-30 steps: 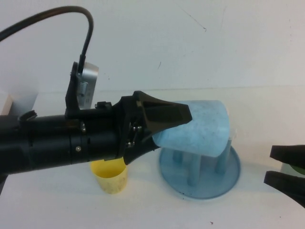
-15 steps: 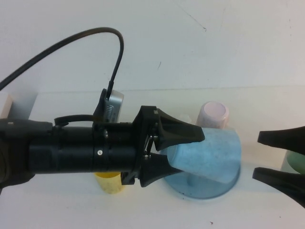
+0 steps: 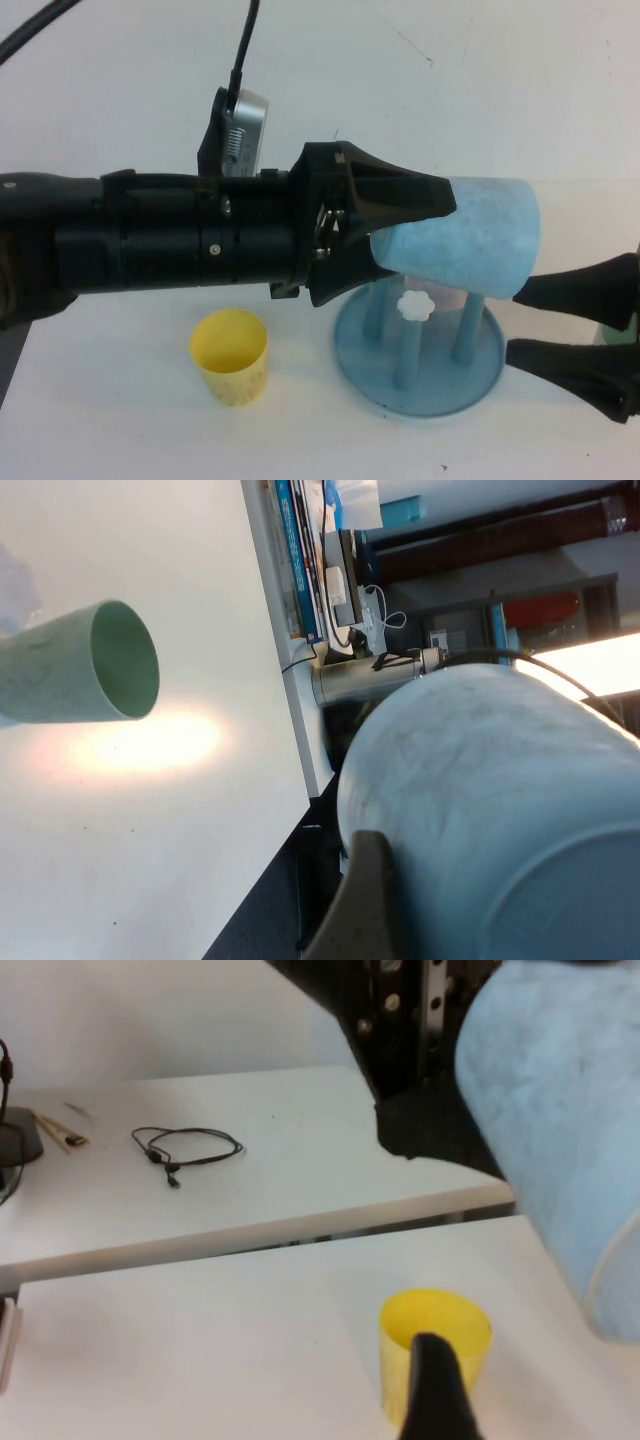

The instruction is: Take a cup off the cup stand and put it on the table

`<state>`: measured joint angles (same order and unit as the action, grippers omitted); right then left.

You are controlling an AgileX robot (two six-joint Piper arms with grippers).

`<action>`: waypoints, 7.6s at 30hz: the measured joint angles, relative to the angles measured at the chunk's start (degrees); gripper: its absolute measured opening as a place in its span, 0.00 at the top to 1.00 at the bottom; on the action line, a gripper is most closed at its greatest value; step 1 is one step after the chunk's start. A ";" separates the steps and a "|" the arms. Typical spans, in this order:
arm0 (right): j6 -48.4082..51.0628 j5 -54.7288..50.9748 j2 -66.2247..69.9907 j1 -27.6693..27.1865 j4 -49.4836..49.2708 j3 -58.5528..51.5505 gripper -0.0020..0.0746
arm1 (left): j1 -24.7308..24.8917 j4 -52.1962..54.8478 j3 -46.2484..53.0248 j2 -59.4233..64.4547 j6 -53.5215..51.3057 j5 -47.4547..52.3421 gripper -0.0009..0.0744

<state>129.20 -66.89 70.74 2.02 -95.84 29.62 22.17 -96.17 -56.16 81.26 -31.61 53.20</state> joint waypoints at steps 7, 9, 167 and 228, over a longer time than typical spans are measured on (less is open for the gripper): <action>-2.75 0.00 2.19 0.72 -0.11 5.24 0.43 | 0.00 0.00 -0.27 0.91 -0.51 0.13 0.24; -3.37 0.00 3.32 2.02 -0.11 6.91 0.43 | 0.00 0.00 -0.27 1.20 -0.60 0.13 0.24; -111.21 2.83 2.31 32.14 92.01 34.20 0.74 | -20.42 66.84 3.76 -33.36 4.14 -3.32 0.99; -26.36 72.21 -51.81 32.14 19.75 -14.96 0.94 | -20.42 70.23 47.99 -82.11 18.48 -20.69 0.99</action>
<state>102.84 5.32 18.93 34.16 -76.09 14.66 1.75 -25.94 -8.17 -0.85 -13.13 32.51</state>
